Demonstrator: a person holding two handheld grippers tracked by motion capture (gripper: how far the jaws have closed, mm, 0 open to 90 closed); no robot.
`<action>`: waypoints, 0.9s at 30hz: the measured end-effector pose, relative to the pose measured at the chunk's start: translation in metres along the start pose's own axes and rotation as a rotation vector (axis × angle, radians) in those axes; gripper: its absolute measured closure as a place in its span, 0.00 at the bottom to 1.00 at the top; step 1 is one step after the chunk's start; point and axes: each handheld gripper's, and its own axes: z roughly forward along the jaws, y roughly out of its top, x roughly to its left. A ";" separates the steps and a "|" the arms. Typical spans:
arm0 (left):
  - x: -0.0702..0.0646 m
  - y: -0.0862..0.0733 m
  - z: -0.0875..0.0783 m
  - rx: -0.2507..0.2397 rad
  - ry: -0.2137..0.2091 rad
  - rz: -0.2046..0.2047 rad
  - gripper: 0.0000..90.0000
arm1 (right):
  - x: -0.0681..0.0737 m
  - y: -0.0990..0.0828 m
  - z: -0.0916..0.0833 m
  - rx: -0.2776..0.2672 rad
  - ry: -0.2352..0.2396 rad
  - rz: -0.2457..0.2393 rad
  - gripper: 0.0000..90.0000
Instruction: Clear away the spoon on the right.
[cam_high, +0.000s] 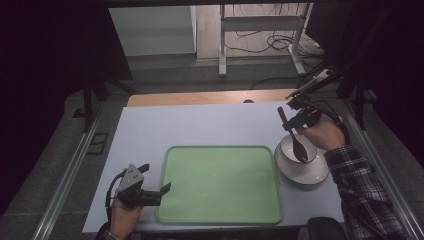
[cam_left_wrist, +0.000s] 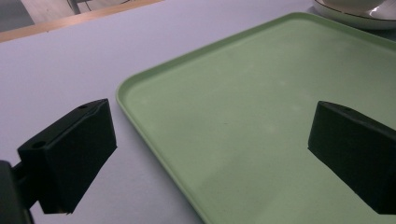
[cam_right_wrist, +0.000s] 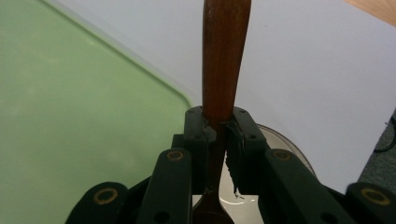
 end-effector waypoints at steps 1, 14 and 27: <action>0.000 0.000 0.000 0.000 0.000 -0.001 0.01 | 0.002 0.000 0.000 0.002 0.008 -0.004 0.88; 0.000 0.000 0.000 0.000 -0.001 0.001 0.01 | 0.038 -0.010 0.005 0.039 0.077 -0.047 0.88; 0.000 0.000 0.000 0.000 -0.003 0.001 0.01 | 0.072 -0.011 0.022 0.075 0.136 -0.096 0.88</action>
